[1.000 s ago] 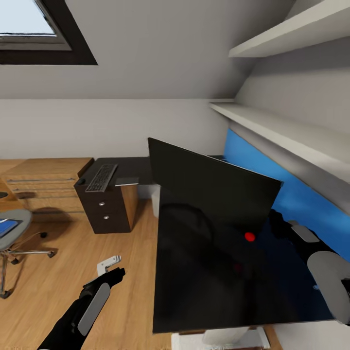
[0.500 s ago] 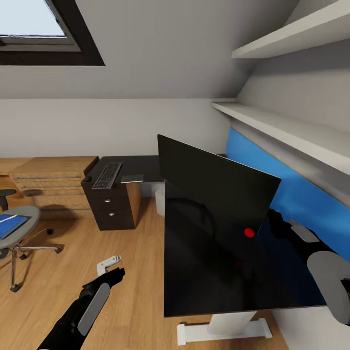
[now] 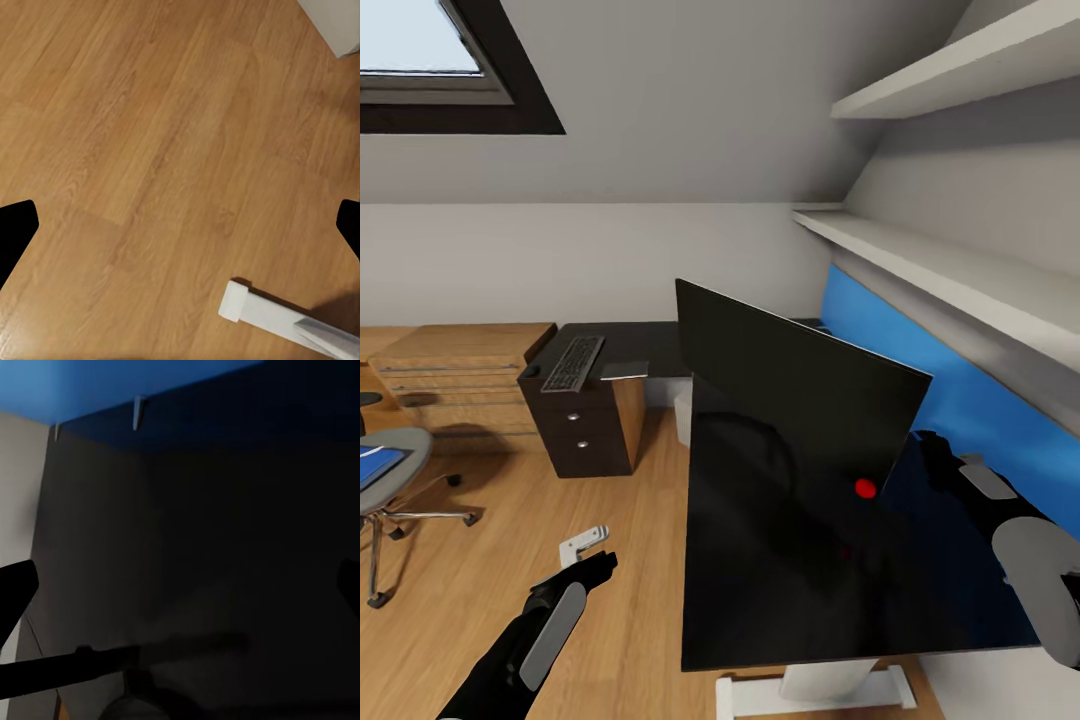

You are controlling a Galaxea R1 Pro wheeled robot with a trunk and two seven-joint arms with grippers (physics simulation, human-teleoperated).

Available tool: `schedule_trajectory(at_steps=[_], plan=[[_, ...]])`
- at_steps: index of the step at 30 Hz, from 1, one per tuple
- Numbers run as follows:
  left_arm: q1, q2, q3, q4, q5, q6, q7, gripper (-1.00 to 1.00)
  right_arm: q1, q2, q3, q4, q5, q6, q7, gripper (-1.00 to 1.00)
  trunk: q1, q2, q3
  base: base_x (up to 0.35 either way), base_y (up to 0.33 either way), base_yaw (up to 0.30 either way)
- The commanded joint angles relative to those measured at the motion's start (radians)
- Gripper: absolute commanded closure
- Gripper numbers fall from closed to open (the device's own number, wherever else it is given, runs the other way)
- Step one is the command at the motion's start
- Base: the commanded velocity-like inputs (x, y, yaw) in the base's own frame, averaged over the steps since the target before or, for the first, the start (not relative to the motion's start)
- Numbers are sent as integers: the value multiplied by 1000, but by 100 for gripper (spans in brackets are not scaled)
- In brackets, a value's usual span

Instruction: In the bedroom, organize the workspace by keeping the computer under the desk, ensuring the monitor is on the desk, placing the keyboard on the desk next to the monitor, placing the mouse on the desk next to the keyboard, moving the folder from the swivel chair onto the desk next to the mouse, stacking the notebook on top of the folder with the pen on top of the notebook, and positioning the swivel chair next to the desk.

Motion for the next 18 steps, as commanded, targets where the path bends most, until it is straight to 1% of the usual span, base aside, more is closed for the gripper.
schedule_trajectory(at_steps=[1, 7, 12, 15, 17, 18], plan=[[-1, 1, -4, -2, 9, 1, 10, -100, 0, 0, -4, -2, -6, 2, -6, -100, 0, -1, -2, 10, -10, 0], [-1, 1, -4, -2, 9, 0, 9, -100, 0, 1, -7, -4, -9, -5, -6, -100, 0, -1, -2, 38, -3, 0], [-1, 0, -4, -2, 8, -3, 9, -100, 0, 5, -7, -6, -13, -4, -3, -100, 0, -1, -2, 237, 21, 0], [-1, 1, -4, -2, 9, -1, 9, -100, 0, 11, -7, -7, -14, -3, -2, -100, 0, -1, -2, 155, 7, 0], [-1, 0, -4, -2, 9, 1, 9, -100, 0, 22, -6, -8, -13, 0, -1, -100, 0, -1, -2, 47, 2, 0], [-1, 0, -4, -2, 9, 1, 9, -100, 0, 24, -6, -8, -13, 1, -1, -100, 0, -1, -2, 26, 1, 0]])
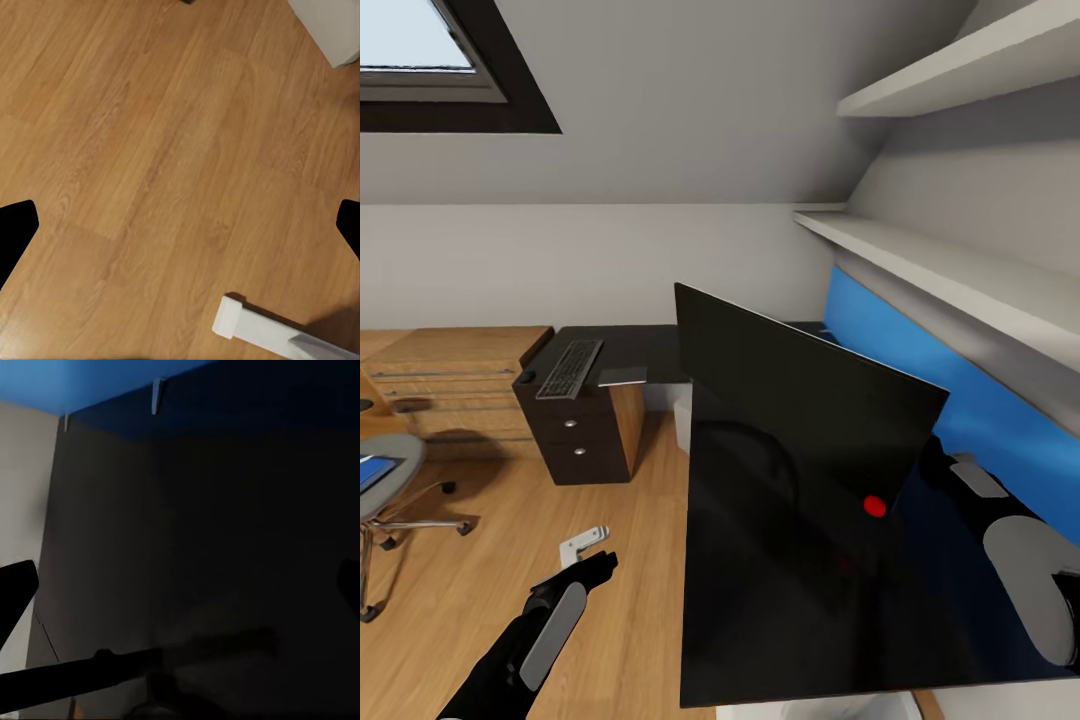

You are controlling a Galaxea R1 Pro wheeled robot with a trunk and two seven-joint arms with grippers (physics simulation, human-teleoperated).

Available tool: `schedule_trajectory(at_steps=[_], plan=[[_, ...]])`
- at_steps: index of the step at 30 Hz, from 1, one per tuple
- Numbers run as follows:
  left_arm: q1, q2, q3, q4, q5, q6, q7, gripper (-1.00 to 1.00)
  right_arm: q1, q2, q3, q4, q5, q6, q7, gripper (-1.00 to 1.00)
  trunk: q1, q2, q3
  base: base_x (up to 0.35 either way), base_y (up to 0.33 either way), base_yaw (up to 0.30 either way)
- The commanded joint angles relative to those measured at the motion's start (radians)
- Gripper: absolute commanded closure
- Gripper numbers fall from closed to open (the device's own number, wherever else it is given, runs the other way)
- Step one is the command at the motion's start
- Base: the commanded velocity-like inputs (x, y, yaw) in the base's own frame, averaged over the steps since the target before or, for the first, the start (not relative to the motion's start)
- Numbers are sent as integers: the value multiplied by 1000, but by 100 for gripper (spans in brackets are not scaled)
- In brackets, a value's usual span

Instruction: In the bedroom, organize the workspace by keeping the computer under the desk, ensuring the monitor is on the desk, placing the keyboard on the desk next to the monitor, placing the mouse on the desk next to the keyboard, moving the folder from the swivel chair onto the desk next to the mouse, stacking the notebook on top of the folder with the pen on top of the notebook, and positioning the swivel chair next to the desk.

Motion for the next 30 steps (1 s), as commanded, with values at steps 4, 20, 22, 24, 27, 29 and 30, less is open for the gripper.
schedule_trajectory(at_steps=[4, 20, 22, 24, 27, 29, 30], plan=[[-1, 1, -4, -2, 9, 2, 10, -100, 0, 4, -2, -3, -5, 6, -6, -100, 0, -1, -2, 12, 1, 0], [-1, 1, -4, -2, 9, 0, 10, -100, 0, 51, 4, -5, 3, 5, -5, -100, 0, -1, -2, -3, 0, 0], [-1, 1, -4, -2, 9, 1, 10, -100, 0, 53, 4, -5, 4, 5, -5, -100, 0, -1, -2, -171, 0, 0], [-1, 1, -4, -2, 9, 1, 10, -100, 0, 54, 4, -5, 4, 5, -4, -100, 0, -1, -2, -249, 0, 0], [-1, 1, -4, -2, 9, 2, 10, -100, 0, 54, 4, -5, 4, 5, -4, -100, 0, -1, -2, -282, 0, 0], [-1, 1, -4, -2, 9, 2, 10, -100, 0, 55, 5, -5, 4, 5, -3, -100, 0, -1, -2, -236, 0, 0], [-1, 1, -4, -2, 9, 2, 10, -100, 0, 55, 5, -5, 4, 5, -3, -100, 0, -1, -2, -195, 7, 0]])
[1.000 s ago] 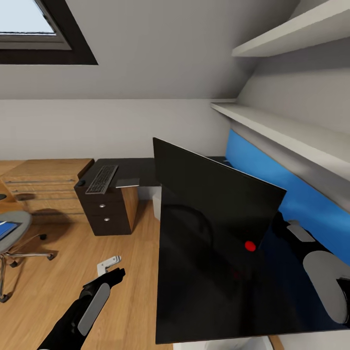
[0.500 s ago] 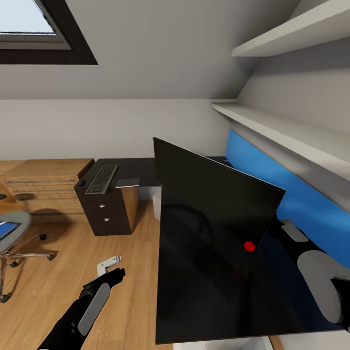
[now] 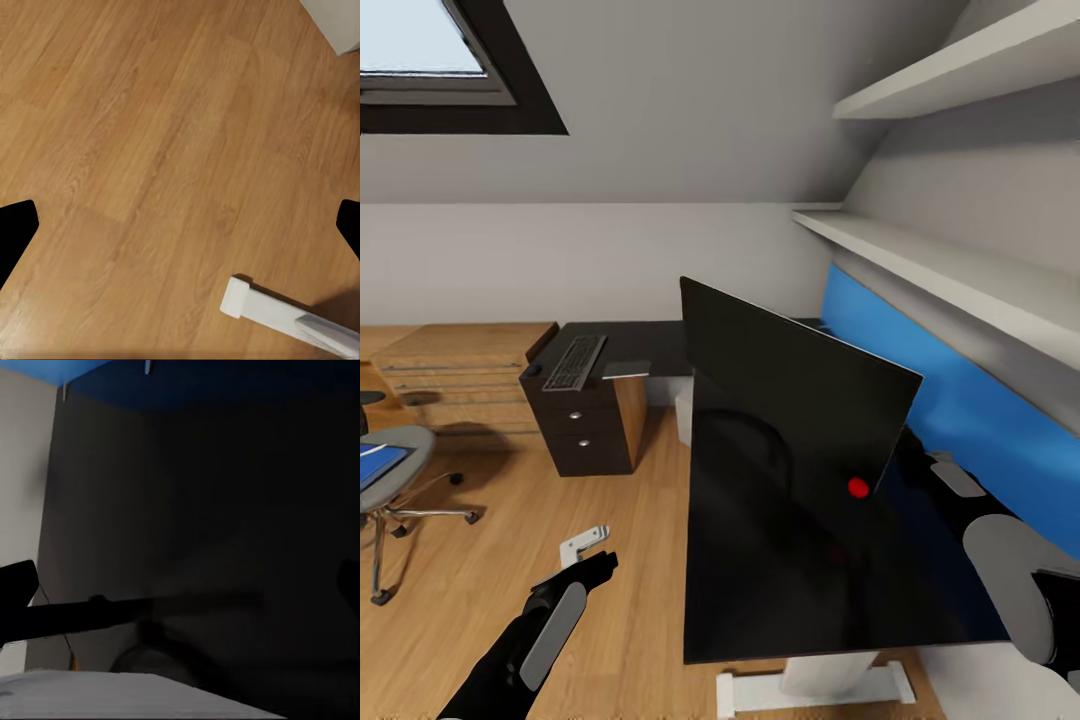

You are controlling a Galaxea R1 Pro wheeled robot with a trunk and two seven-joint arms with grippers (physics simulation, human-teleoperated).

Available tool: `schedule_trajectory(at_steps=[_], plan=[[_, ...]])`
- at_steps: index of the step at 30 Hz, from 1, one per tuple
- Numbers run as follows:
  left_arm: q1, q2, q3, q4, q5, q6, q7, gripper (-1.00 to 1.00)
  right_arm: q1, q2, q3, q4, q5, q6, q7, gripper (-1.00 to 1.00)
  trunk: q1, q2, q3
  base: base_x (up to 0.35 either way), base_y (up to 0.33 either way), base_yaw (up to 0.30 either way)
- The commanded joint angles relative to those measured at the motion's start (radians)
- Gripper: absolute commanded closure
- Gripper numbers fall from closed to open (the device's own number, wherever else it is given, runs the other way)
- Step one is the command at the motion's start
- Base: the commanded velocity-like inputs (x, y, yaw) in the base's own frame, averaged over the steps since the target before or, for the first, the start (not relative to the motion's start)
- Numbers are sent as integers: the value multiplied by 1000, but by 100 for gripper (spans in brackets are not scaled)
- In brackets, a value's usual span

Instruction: In the bedroom, organize the workspace by keeping the computer under the desk, ensuring the monitor is on the desk, placing the keyboard on the desk next to the monitor, placing the mouse on the desk next to the keyboard, moving the folder from the swivel chair onto the desk next to the mouse, stacking the notebook on top of the folder with the pen on top of the notebook, and positioning the swivel chair next to the desk.

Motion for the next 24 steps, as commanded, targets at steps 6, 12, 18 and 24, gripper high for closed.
schedule_trajectory(at_steps=[6, 12, 18, 24], plan=[[-1, 1, -4, -2, 9, 1, 10, -100, 0, 16, -3, -2, -3, 4, -6, -100, 0, -1, -2, -206, 106, 0], [-1, 2, -4, -2, 8, 1, 10, -100, 0, 29, -1, -2, -1, 3, -6, -100, 0, -1, -2, -117, 69, 0], [-1, 3, -4, -2, 7, 1, 10, -100, 0, 42, 35, -4, 0, 1, -5, -100, 0, -1, -1, -12, 7, 53], [-1, 3, -4, -2, 7, 1, 10, -100, 0, 69, 51, -4, 1, -2, -5, -100, 0, -1, 3, -1, 1, 204]])
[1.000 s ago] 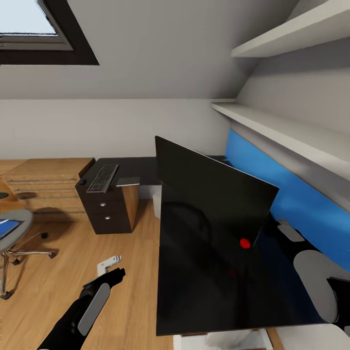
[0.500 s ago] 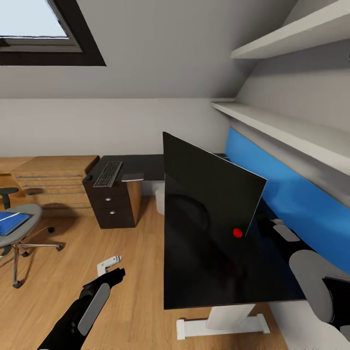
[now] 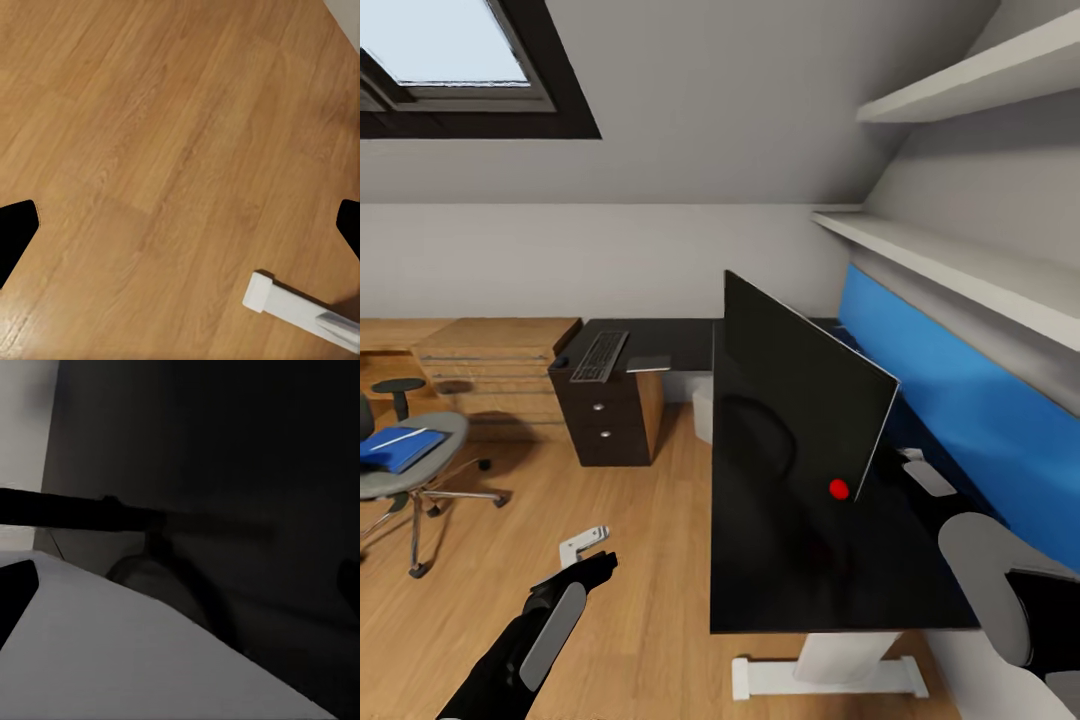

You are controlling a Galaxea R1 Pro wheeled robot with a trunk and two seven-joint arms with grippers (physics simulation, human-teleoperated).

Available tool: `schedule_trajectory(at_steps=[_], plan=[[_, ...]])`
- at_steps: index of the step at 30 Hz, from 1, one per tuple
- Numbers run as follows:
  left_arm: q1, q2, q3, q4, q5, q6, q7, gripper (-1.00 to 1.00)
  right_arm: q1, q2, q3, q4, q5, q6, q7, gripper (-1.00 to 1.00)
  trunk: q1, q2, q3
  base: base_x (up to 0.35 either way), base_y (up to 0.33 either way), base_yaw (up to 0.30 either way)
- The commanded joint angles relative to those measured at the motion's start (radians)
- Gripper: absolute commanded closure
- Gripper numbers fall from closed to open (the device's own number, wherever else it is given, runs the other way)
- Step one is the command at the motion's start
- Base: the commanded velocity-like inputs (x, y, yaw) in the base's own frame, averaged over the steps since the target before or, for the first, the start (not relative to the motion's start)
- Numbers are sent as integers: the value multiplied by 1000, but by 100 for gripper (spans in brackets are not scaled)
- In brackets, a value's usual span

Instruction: In the bedroom, organize the workspace by keeping the computer under the desk, ensuring the monitor is on the desk, placing the keyboard on the desk next to the monitor, placing the mouse on the desk next to the keyboard, moving the folder from the swivel chair onto the desk next to the mouse, stacking the notebook on top of the folder with the pen on top of the notebook, and positioning the swivel chair next to the desk.

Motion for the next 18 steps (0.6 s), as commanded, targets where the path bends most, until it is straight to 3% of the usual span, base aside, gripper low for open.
schedule_trajectory(at_steps=[1, 8, 18], plan=[[-1, 1, -4, -1, 9, 1, 10, -100, 0, 6, -2, -3, -2, 5, -6, -100, 0, -1, -1, 0, 0, 229], [-1, 1, -4, -1, 10, 1, 10, -100, 0, 47, 17, 3, -2, 4, -7, -100, 0, -1, 4, 0, 0, 235], [-1, 1, -4, -1, 10, 1, 10, -100, 0, 69, 20, 5, -2, 4, -7, -100, 0, -1, 12, 0, 0, 236]])
